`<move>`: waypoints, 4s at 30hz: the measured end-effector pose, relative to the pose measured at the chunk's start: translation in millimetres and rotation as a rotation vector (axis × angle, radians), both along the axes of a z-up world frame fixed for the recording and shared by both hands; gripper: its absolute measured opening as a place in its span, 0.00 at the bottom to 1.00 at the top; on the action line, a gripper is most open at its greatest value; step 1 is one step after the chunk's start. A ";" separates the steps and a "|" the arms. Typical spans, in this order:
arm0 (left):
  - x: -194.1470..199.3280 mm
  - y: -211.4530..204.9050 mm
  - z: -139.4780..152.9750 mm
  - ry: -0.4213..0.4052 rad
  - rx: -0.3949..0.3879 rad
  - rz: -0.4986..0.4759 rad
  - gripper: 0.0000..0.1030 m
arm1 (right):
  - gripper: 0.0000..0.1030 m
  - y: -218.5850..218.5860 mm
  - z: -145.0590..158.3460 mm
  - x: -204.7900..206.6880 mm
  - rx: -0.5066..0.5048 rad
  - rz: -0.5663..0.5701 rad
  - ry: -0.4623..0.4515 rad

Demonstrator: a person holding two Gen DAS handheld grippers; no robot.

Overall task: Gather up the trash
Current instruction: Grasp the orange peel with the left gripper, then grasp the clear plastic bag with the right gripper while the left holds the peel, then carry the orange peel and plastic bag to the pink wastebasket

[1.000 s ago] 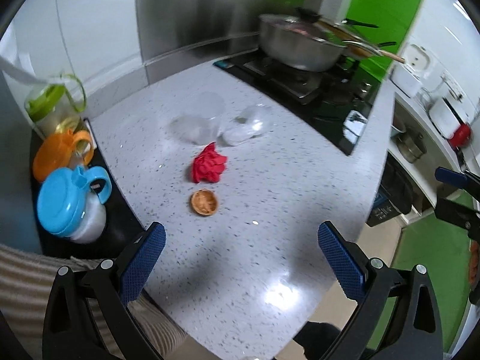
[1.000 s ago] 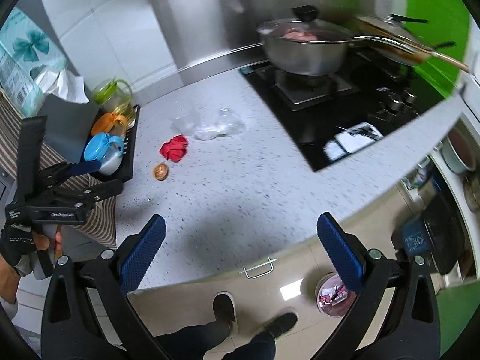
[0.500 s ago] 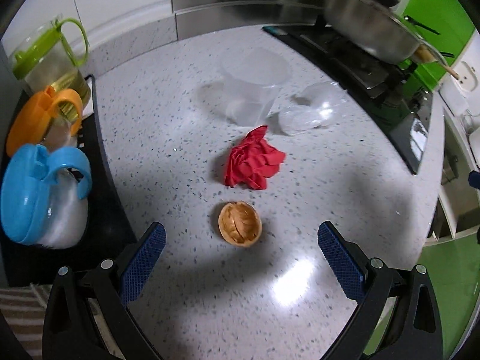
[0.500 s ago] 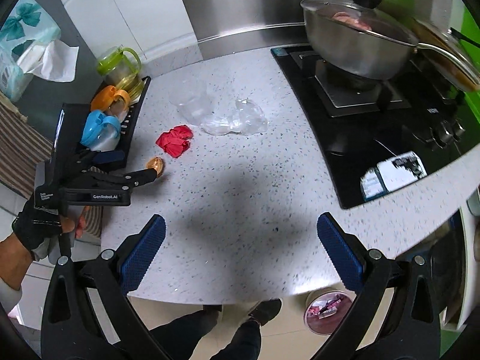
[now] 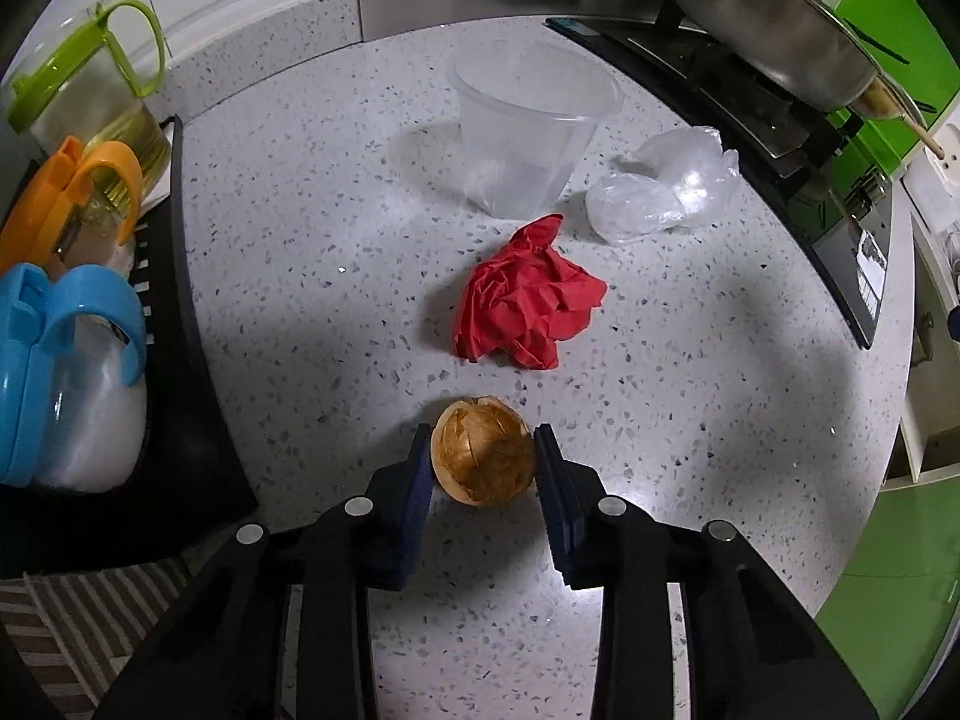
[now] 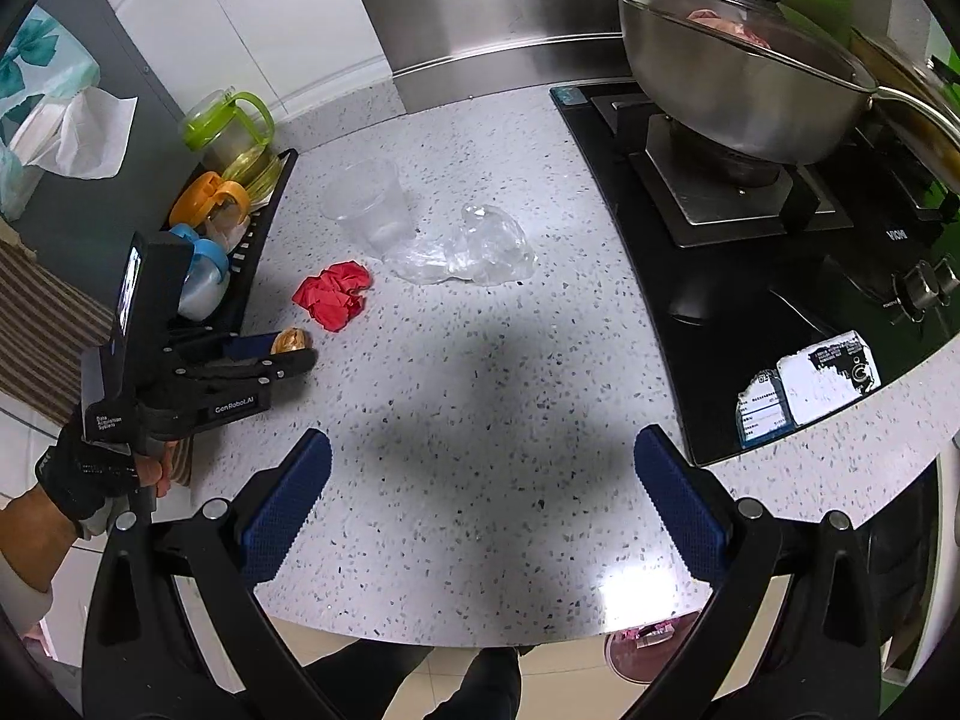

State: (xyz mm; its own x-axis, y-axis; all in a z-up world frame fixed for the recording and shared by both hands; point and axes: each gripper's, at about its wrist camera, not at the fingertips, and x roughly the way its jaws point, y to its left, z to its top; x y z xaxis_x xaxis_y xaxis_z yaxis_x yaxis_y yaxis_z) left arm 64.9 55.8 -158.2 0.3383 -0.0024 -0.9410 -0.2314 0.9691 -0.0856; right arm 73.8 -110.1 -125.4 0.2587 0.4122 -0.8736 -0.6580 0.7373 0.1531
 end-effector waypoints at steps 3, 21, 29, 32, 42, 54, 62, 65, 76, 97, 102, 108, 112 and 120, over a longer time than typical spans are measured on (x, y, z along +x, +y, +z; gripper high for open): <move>-1.3 0.6 2.6 -0.003 -0.001 -0.002 0.32 | 0.96 1.2 -0.2 1.3 0.000 -0.001 -0.001; -25.0 6.6 69.3 -0.116 -0.019 0.048 0.32 | 0.96 63.9 -18.2 45.9 -0.090 0.144 -0.037; -35.9 10.9 74.9 -0.128 -0.029 0.097 0.32 | 0.96 99.5 -40.2 67.7 -0.138 0.262 -0.046; -41.3 10.9 73.0 -0.125 -0.031 0.119 0.32 | 0.96 112.8 -52.0 74.7 -0.163 0.308 -0.062; -59.9 13.9 63.8 -0.111 -0.037 0.194 0.32 | 0.38 135.3 -73.6 86.0 -0.187 0.379 -0.047; -62.1 3.7 72.8 -0.128 -0.039 0.157 0.32 | 0.03 110.6 -47.6 73.2 -0.107 0.319 -0.035; -50.5 -18.0 113.0 -0.189 -0.017 -0.012 0.32 | 0.03 49.7 17.4 31.5 -0.008 0.118 -0.067; -47.6 -28.4 127.8 -0.216 -0.013 -0.094 0.32 | 0.03 21.3 38.4 9.7 0.030 0.022 -0.085; -41.4 -109.9 159.4 -0.291 -0.048 -0.503 0.32 | 0.03 -118.7 70.2 -112.8 0.060 -0.425 -0.160; -80.4 -399.5 72.5 -0.217 -0.110 -0.920 0.32 | 0.03 -375.7 -32.1 -243.7 0.000 -0.870 -0.057; -70.8 -439.0 19.3 -0.163 -0.105 -0.933 0.32 | 0.03 -408.3 -80.6 -230.3 -0.006 -0.871 -0.010; -53.6 -463.2 -50.1 -0.106 -0.106 -0.969 0.32 | 0.03 -428.4 -152.5 -206.7 -0.004 -0.893 0.034; -39.0 -468.6 -104.8 -0.083 -0.101 -0.999 0.32 | 0.03 -434.2 -212.4 -189.6 0.002 -0.891 0.060; -19.7 -469.1 -192.6 -0.035 -0.089 -1.027 0.32 | 0.03 -435.6 -338.6 -147.8 0.029 -0.892 0.145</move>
